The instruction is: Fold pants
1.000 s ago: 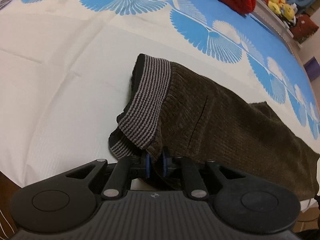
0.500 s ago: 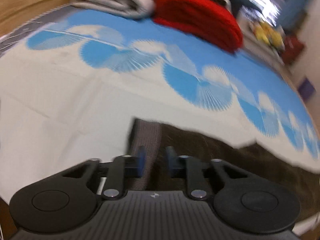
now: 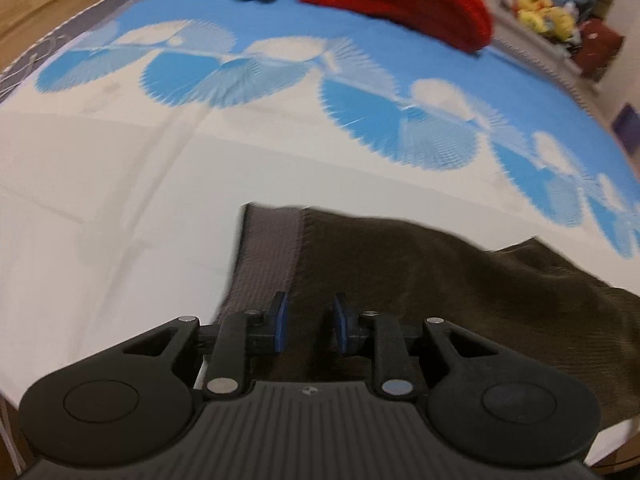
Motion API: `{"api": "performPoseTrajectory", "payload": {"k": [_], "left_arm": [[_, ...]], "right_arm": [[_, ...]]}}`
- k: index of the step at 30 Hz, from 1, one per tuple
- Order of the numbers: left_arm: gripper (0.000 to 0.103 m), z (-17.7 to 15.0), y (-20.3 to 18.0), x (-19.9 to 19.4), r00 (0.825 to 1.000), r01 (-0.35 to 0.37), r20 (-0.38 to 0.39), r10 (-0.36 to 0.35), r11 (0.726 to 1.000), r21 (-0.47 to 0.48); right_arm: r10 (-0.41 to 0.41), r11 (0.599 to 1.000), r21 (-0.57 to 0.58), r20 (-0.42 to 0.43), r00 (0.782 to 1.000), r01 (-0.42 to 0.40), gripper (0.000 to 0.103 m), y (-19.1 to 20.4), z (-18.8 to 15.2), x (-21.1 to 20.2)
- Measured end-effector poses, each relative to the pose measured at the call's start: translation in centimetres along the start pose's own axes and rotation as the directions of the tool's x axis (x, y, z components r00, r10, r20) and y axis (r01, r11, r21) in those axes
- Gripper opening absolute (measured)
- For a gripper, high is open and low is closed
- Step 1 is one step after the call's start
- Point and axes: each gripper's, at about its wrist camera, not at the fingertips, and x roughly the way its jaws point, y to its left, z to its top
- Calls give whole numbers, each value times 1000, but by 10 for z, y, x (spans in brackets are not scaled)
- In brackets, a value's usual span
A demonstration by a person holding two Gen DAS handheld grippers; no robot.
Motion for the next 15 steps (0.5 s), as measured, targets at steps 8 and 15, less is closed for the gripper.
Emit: {"api": "performPoseTrajectory", "payload": {"k": [8,15], "left_arm": [[24,-15,-19,45,966,-16,-254,41,995,100],[25,-12,-15,43,968,32,-251,-6,995,97]], "right_arm": [[273,954,-63,-228,935,-294,9,118,12,102],[316,919,-104,-379,869,-380,23,176,8,171]]}}
